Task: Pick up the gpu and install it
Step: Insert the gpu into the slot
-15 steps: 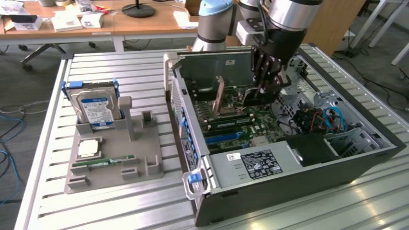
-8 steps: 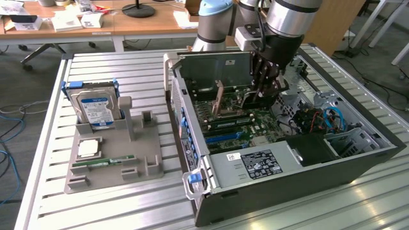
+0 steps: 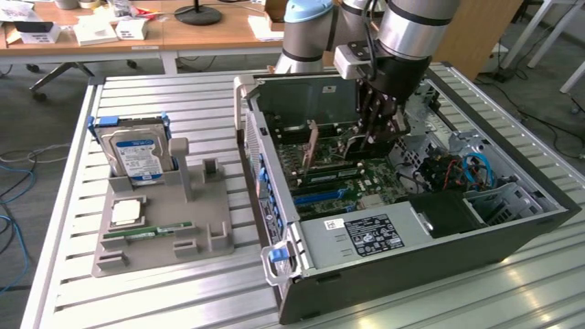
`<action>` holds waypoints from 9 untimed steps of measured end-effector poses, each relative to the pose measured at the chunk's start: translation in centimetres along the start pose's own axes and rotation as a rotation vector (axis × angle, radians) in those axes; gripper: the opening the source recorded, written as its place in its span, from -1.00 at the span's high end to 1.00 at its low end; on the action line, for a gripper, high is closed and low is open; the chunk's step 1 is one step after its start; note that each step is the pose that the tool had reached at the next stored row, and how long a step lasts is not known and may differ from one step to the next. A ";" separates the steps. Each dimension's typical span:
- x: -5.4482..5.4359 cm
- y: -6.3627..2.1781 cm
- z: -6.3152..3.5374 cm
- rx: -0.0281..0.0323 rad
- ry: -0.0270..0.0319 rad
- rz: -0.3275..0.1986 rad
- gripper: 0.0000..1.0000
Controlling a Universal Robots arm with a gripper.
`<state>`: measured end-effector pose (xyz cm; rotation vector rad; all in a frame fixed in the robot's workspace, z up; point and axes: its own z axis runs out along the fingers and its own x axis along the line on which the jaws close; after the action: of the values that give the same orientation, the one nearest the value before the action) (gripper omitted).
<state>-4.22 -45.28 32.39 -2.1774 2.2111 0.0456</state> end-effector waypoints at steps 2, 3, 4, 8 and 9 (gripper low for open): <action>0.0 0.03 0.19 0.0001 0.0005 0.000 0.48; 0.0 0.04 0.29 0.0000 0.0010 0.000 0.48; 0.0 0.06 0.42 0.0001 0.0013 0.000 0.48; 0.0 0.14 0.92 0.0000 0.0022 0.000 0.48; 0.1 0.16 1.05 0.0001 0.0023 0.000 0.48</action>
<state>-4.38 -45.28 31.34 -2.1785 2.2123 0.0430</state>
